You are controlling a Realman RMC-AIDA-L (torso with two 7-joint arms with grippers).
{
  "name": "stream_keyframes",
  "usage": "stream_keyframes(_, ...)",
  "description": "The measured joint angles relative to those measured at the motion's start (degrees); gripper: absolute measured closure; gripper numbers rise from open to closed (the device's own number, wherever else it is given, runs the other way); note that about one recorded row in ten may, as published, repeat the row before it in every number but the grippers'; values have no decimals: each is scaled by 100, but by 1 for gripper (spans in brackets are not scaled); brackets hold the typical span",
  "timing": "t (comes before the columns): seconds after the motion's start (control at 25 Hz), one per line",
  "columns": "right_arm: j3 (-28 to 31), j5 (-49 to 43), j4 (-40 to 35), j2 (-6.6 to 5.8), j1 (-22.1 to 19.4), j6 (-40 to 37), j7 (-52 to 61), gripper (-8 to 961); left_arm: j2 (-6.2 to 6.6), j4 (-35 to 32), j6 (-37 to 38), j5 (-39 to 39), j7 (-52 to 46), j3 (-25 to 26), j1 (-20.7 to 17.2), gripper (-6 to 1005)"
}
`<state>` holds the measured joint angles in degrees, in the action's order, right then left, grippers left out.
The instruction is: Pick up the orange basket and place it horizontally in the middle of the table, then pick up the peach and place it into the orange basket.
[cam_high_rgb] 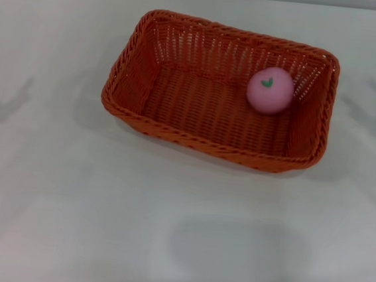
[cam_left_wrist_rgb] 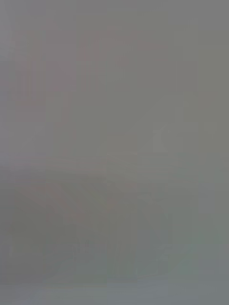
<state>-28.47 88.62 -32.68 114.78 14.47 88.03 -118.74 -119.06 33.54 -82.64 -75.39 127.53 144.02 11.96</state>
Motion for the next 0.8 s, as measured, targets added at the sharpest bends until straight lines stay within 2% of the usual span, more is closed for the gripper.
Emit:
stream_keyframes(0.24, 1432, -2, 1098, 1, -205, 89, -1265, 227, 2, -117, 36, 101, 77, 248, -31, 138)
stream_keyframes(0.28, 1432, -2, 1098, 1, -205, 89, -1265, 227, 2, -118, 59, 150, 119, 253, -48, 138)
stream_keyframes(0.56, 2473, -2, 2054, 1, -386, 112, -2430, 227, -6, -164, 248, 537, 442, 258, -186, 138)
stream_keyframes(0.8, 3068, -3, 2524, 2, -529, 113, -2955, 227, -4, -516, 301, 989, 897, 320, -214, 137)
